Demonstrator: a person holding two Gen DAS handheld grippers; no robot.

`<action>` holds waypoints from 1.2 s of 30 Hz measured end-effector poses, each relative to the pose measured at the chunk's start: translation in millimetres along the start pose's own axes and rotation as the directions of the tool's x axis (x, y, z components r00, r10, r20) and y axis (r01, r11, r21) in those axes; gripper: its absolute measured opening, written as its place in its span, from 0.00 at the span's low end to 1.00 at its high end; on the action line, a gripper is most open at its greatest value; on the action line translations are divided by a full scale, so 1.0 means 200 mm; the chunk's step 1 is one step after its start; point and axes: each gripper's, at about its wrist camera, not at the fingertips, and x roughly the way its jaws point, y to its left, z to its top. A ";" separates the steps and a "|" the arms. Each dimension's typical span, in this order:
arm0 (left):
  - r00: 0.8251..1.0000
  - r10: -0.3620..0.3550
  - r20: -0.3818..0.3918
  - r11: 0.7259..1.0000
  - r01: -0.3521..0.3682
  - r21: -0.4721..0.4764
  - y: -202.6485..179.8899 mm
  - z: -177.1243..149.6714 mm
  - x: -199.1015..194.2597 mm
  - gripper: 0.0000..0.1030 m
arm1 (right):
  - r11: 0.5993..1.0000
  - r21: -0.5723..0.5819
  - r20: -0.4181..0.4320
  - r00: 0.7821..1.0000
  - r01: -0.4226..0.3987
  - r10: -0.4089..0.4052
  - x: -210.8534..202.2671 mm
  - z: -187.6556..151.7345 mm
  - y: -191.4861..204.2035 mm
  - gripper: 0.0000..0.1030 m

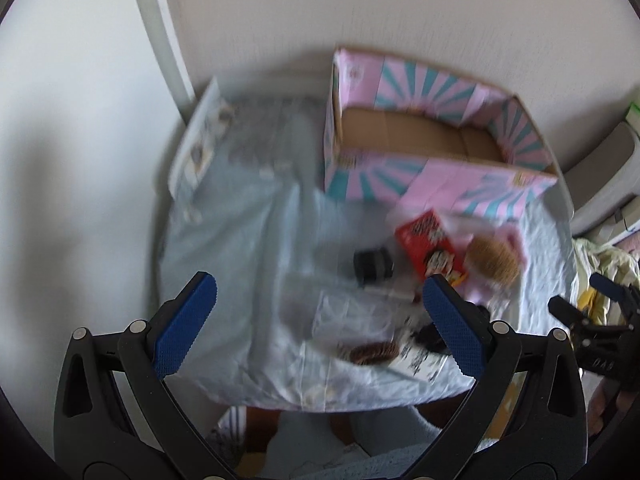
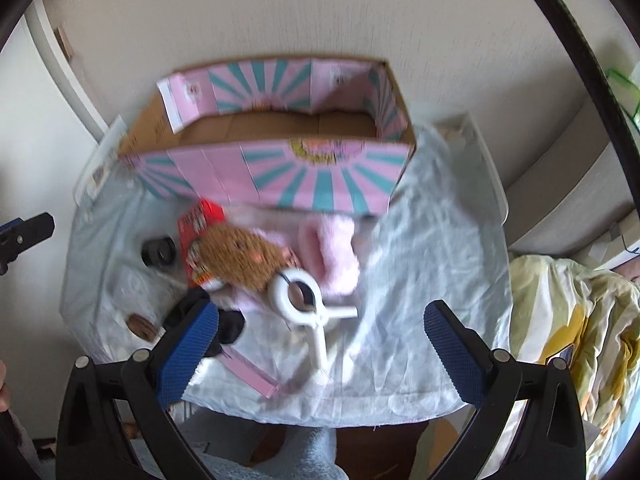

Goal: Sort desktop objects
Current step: 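Grasp the brown scrunchie with the left tool while the right tool grasps the white clip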

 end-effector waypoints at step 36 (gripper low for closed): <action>0.966 -0.143 -0.217 0.985 0.161 0.068 -0.13 -0.42 0.41 0.96 | 0.979 -0.156 0.005 0.991 -0.132 0.134 0.33 -0.09 -0.04 0.56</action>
